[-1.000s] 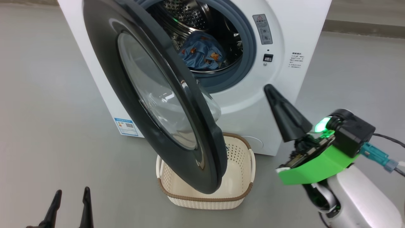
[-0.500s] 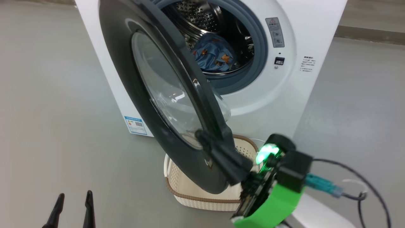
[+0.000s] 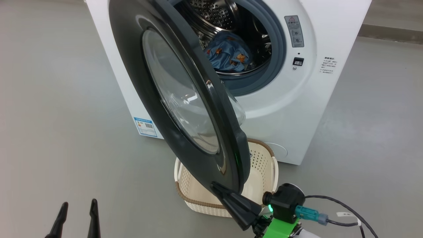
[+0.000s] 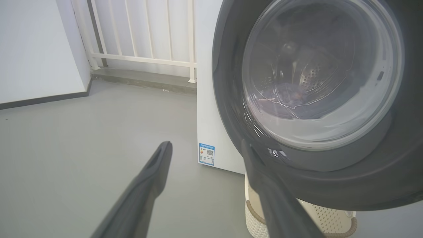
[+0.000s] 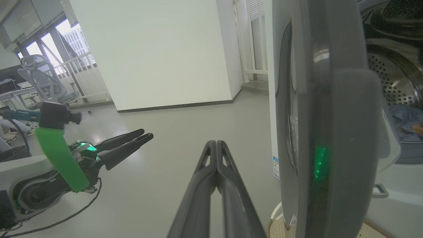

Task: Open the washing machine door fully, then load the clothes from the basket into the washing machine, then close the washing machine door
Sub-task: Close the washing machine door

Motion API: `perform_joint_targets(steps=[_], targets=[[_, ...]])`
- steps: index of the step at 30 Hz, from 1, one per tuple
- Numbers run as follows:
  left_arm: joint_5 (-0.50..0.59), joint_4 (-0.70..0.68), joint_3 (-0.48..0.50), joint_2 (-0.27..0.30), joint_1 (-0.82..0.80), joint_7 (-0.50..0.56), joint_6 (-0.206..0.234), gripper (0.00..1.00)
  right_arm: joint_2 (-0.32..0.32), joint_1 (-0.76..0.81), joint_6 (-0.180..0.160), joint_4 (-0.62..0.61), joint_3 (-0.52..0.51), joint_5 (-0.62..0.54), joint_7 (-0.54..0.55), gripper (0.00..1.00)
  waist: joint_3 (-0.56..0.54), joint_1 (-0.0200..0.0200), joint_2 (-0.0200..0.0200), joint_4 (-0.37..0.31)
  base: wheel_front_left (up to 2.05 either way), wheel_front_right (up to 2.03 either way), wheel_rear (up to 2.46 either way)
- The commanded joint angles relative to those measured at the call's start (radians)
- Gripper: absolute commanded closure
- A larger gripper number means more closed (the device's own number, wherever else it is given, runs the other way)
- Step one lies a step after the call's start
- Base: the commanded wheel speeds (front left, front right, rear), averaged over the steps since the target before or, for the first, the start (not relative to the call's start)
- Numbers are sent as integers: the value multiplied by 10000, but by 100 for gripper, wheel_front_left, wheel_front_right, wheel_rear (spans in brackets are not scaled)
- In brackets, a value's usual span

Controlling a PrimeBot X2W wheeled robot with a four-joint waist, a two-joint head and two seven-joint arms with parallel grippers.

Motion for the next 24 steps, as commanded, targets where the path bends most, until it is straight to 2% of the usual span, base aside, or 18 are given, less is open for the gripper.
perform_joint_targets(steps=[1,24], targets=[[-4,-235,300,52,-156,-105,8,0,116,6,44,-160,-8,79,-51,100,19,0,0,-12,0,0,0],[-38,-285,223,3,-351,-105,8,0,512,-280,44,986,-1182,-167,-51,100,249,0,0,62,0,0,0]])
